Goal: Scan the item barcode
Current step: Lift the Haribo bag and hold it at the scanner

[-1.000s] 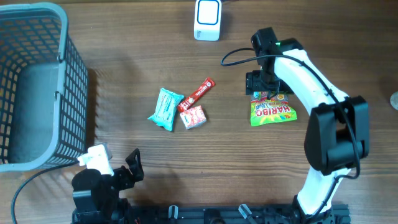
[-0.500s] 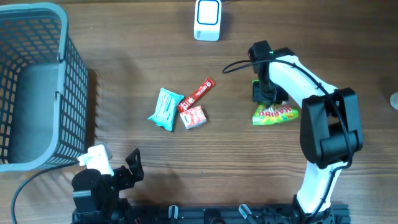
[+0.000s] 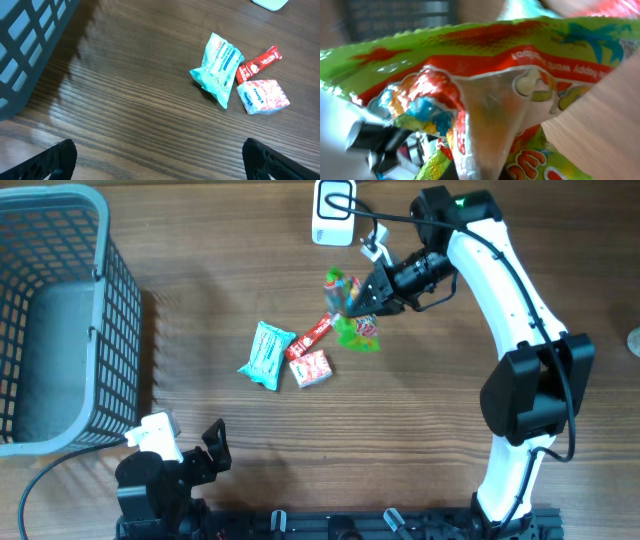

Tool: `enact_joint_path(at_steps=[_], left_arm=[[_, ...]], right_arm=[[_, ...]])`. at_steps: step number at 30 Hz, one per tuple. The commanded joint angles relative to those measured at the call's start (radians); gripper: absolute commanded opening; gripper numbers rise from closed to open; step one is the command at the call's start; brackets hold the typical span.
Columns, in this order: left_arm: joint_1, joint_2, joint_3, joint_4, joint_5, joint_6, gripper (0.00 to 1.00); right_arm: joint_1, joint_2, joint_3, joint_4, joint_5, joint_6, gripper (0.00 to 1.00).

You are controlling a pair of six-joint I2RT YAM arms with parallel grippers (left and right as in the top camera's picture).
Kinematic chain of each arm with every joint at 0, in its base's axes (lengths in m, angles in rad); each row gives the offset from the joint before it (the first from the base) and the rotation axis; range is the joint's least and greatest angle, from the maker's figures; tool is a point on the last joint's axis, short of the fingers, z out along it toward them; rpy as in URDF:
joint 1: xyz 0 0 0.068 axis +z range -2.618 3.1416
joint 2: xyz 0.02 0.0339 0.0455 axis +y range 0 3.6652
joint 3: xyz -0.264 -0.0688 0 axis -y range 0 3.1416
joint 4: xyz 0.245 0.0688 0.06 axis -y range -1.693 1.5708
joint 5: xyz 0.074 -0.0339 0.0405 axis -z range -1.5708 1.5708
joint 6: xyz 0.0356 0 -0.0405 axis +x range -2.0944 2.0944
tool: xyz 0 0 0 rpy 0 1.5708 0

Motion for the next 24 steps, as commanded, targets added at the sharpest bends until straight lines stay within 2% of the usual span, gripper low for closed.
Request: enact_joint_path(at_steps=[1,4,10,16,20,24], left_arm=[[0.005,-0.007,-0.004,0.0,0.015,-0.009,1.0],[0.005,-0.007,-0.004,0.0,0.015,-0.009,1.0],[0.005,-0.007,-0.004,0.0,0.015,-0.009,1.0],[0.005,-0.007,-0.004,0.0,0.015,-0.009,1.0],[0.005,-0.007,-0.004,0.0,0.015,-0.009,1.0],[0.005,-0.007,-0.004,0.0,0.015,-0.009,1.0]], right_arm=[[0.003,-0.006,-0.018,0.032,-0.455,-0.463,0.04],[0.015,-0.006,-0.018,0.06,-0.605,-0.663,0.04],[0.147,-0.006,-0.018,0.264,-0.604,-0.689,0.04],[0.312,-0.007,-0.018,0.743,-0.604,-0.687,0.05],[0.371,-0.007,-0.018,1.061,-0.604,-0.685,0.04],[0.394,-0.007,-0.018,1.242,-0.604,-0.65,0.04]])
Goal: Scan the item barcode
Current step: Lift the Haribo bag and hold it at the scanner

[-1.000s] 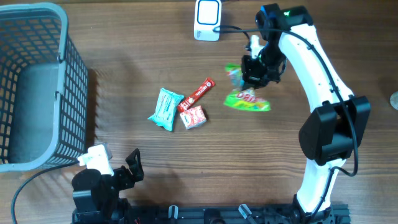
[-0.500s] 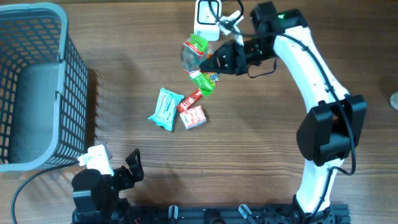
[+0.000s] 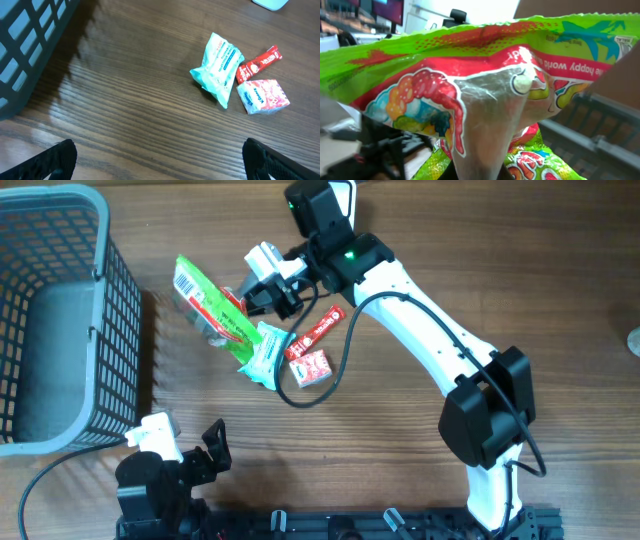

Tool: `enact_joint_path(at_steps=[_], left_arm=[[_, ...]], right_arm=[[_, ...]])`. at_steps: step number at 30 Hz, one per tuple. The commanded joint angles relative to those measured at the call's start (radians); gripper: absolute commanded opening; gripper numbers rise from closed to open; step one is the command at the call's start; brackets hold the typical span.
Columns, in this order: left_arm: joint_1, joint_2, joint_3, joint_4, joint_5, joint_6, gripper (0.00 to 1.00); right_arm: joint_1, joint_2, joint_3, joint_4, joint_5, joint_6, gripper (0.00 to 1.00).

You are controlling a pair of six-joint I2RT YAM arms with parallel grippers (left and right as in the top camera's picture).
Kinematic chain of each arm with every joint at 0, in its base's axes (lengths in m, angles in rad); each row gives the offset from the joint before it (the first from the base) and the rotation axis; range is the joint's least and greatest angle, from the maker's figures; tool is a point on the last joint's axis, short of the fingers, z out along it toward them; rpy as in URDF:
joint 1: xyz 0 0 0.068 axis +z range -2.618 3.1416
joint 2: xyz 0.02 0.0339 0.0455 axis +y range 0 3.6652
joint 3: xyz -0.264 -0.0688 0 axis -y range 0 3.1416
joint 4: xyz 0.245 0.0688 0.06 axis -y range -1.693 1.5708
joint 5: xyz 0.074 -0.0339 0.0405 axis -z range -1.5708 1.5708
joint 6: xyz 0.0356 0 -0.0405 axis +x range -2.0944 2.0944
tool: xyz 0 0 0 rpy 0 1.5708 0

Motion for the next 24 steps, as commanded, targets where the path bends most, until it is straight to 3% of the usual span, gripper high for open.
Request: enact_joint_path(at_steps=[1,5,8,12,15,17,19,21,24], left_arm=[[0.005,-0.007,-0.004,0.002,0.015,-0.009,1.0],[0.005,-0.007,-0.004,0.002,0.015,-0.009,1.0],[0.005,-0.007,-0.004,0.002,0.015,-0.009,1.0],[0.005,-0.007,-0.004,0.002,0.016,-0.009,1.0],[0.005,-0.007,-0.004,0.002,0.016,-0.009,1.0],[0.005,-0.007,-0.004,0.002,0.015,-0.009,1.0],[0.005,-0.007,-0.004,0.002,0.015,-0.009,1.0],[0.005,-0.007,-0.004,0.002,0.015,-0.009,1.0],[0.005,-0.007,-0.004,0.002,0.015,-0.009,1.0]], right_arm=[[0.016,-0.007,0.014,0.12,-0.064,0.051,0.04],[0.018,-0.007,0.014,0.171,-0.064,0.093,0.04],[0.018,-0.007,0.014,0.17,-0.063,0.209,0.04],[0.006,-0.007,0.014,0.09,0.002,0.668,0.04],[-0.019,-0.006,0.014,-0.252,0.336,1.015,0.04],[-0.027,-0.006,0.014,-0.562,0.784,1.059,0.04],[-0.026,-0.006,0.014,-0.756,1.24,1.204,0.04],[-0.027,-0.006,0.014,-0.774,1.422,1.212,0.04],[-0.031,-0.006,0.014,-0.689,1.452,1.21,0.04]])
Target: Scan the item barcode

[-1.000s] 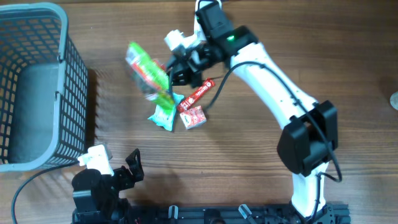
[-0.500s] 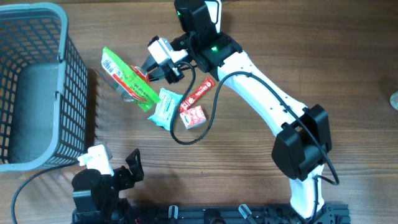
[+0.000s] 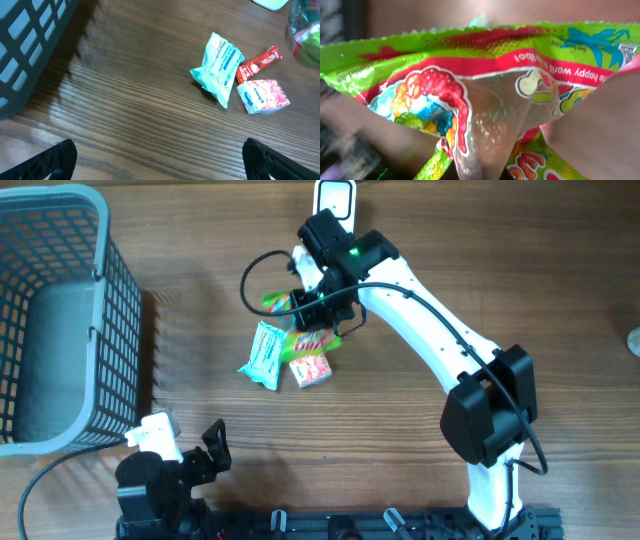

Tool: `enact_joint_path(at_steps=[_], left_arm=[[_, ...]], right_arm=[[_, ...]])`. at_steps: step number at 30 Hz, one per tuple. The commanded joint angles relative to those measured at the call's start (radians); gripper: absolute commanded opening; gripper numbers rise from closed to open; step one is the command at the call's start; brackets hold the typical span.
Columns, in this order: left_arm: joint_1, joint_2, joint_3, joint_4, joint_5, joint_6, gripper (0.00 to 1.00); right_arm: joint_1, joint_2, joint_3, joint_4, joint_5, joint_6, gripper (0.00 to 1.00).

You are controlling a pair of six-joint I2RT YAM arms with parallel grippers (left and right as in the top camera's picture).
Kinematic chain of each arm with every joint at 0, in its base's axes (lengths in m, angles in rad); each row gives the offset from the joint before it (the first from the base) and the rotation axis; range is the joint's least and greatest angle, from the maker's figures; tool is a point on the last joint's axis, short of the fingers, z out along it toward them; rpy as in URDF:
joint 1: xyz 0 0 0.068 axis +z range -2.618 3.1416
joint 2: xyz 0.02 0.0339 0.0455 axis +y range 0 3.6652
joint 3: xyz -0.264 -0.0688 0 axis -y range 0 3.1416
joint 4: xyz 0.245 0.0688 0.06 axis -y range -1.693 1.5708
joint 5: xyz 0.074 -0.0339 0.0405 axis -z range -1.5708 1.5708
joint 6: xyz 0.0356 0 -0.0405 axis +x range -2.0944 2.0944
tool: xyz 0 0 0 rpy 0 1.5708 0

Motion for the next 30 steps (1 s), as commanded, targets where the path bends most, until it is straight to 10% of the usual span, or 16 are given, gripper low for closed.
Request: enact_joint_path(at_steps=[1,19,30], left_arm=[[0.005,-0.007,-0.004,0.002,0.016,-0.009,1.0],[0.005,-0.007,-0.004,0.002,0.015,-0.009,1.0],[0.005,-0.007,-0.004,0.002,0.015,-0.009,1.0]], right_arm=[[-0.012,-0.008,0.013,0.095,0.216,0.058,0.04],[-0.173,0.346,0.287,0.701,0.06,0.564,0.05],[-0.229,0.343,0.529,0.268,0.077,0.695,0.05]])
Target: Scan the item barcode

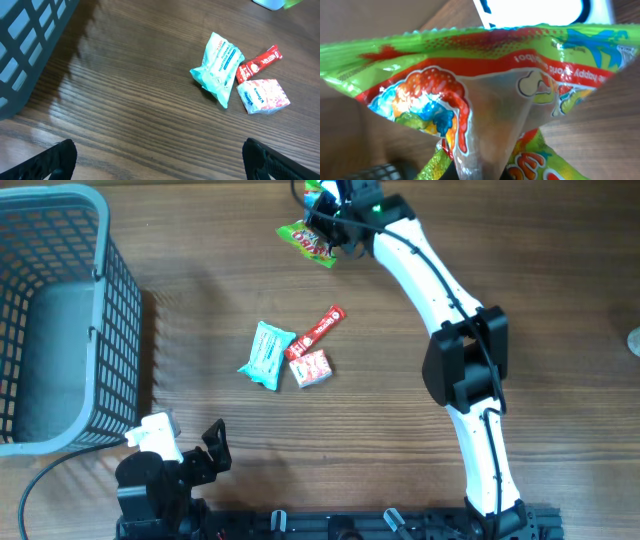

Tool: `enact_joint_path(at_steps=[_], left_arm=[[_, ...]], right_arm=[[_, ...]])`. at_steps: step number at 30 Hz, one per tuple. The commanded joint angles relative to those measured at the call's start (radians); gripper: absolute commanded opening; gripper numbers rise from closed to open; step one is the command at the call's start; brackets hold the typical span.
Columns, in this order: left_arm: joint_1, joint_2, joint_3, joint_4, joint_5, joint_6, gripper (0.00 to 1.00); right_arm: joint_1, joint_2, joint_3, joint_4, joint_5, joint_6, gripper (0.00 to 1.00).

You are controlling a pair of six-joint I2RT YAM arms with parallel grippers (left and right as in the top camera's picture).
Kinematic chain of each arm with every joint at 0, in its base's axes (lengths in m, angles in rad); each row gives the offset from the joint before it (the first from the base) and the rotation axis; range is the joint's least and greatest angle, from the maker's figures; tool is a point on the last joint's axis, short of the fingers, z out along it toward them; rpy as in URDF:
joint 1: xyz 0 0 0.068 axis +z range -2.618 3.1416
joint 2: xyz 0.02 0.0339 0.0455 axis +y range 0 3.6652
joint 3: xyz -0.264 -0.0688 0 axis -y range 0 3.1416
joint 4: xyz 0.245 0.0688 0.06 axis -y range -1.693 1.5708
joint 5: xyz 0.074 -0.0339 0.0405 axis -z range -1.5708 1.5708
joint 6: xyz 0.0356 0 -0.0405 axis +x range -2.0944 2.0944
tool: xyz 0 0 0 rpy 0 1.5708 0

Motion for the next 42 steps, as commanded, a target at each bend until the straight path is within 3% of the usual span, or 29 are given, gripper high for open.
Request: enact_joint_path(at_steps=[1,6,9,15,18,22,24,25,26,33,37,39,42], left_arm=[[0.005,-0.007,-0.004,0.003,0.015,-0.009,1.0],[0.005,-0.007,-0.004,0.003,0.016,-0.009,1.0],[0.005,-0.007,-0.004,0.003,0.015,-0.009,1.0],[0.005,-0.007,-0.004,0.003,0.016,-0.009,1.0],[0.005,-0.007,-0.004,0.003,0.016,-0.009,1.0],[0.005,-0.007,-0.004,0.003,0.015,-0.009,1.0],[0.005,-0.007,-0.004,0.003,0.016,-0.009,1.0],[0.005,-0.007,-0.004,0.003,0.016,-0.009,1.0],[0.005,-0.007,-0.004,0.003,0.016,-0.009,1.0],[0.005,-0.007,-0.004,0.003,0.015,-0.009,1.0],[0.005,-0.007,-0.004,0.003,0.015,-0.009,1.0],[0.005,-0.007,-0.004,0.003,0.015,-0.009,1.0],[0.005,-0.007,-0.004,0.003,0.015,-0.009,1.0]], right_arm=[[-0.053,-0.01,0.155,-0.154,-0.002,0.005,0.05],[-0.257,-0.114,0.228,-0.7,0.232,-0.241,0.04],[-0.438,-0.113,0.203,-0.819,0.316,-0.325,0.04],[-0.748,-0.102,0.127,-0.716,0.513,-0.486,0.04],[-0.852,-0.1,0.075,-0.62,0.463,-0.642,0.05],[-0.914,-0.099,-0.064,-0.523,0.433,-0.655,0.08],[-0.918,-0.099,-0.108,-0.496,0.432,-0.653,0.29],[-0.916,-0.1,-0.1,-0.499,0.409,-0.647,0.81],[-0.916,-0.105,-0.081,-0.509,0.386,-0.644,0.99],[-0.814,-0.245,0.158,-0.713,0.08,-0.565,1.0],[-0.6,-0.314,0.157,-0.846,0.06,-0.597,1.0],[-0.458,-0.314,0.13,-0.847,-0.043,-0.697,1.0],[-0.254,-0.297,0.081,-0.846,-0.084,-0.704,1.0]])
